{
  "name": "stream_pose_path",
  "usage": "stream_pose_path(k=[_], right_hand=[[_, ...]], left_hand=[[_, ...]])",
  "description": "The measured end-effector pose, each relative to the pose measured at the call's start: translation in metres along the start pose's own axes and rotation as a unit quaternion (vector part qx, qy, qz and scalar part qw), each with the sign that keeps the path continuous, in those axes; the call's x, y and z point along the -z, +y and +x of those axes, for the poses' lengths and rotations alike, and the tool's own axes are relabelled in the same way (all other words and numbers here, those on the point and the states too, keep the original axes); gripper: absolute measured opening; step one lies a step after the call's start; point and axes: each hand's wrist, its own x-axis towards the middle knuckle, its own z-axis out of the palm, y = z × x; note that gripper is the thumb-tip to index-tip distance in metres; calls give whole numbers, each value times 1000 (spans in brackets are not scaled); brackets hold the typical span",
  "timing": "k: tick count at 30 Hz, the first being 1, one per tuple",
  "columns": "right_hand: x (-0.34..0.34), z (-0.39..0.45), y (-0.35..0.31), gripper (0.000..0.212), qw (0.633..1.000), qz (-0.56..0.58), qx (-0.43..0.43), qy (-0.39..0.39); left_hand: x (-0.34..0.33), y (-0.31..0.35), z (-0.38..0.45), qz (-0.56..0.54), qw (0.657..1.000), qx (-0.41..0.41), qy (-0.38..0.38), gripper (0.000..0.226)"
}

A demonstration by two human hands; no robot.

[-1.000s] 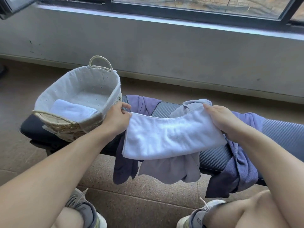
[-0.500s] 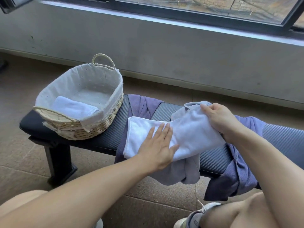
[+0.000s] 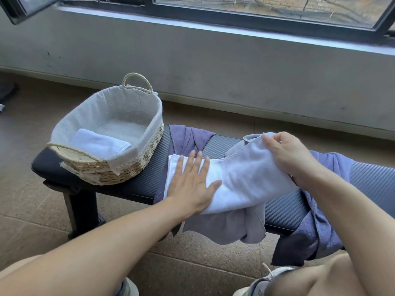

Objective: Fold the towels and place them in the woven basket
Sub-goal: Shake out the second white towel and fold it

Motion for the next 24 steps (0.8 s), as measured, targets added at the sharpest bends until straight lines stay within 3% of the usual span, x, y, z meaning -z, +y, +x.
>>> stream_pose_path(k=[6, 8, 10, 14, 19, 22, 24], right_hand=[[-2, -1, -5, 36, 1000, 18, -4, -9], [-5, -2, -7, 37, 999, 39, -8, -18], [-9, -4, -12, 36, 998, 53, -6, -24], [-25, -13, -28, 32, 997, 61, 16, -33], [-60, -24, -57, 28, 996, 38, 71, -39], [-89, -31, -76, 23, 994, 23, 91, -53], [-110, -37, -83, 21, 992, -3, 106, -68]], left_hand=[[22, -14, -6, 9, 998, 4, 61, 78], [14, -25, -10, 13, 999, 5, 41, 84], [7, -33, -13, -18, 1000, 10, 13, 92], [22, -36, -11, -151, 989, 10, -4, 74], [73, -56, -24, -412, 894, 103, 146, 30], [86, -69, -33, -547, 817, 160, 90, 18], [86, -76, -38, -583, 791, 184, 38, 18]])
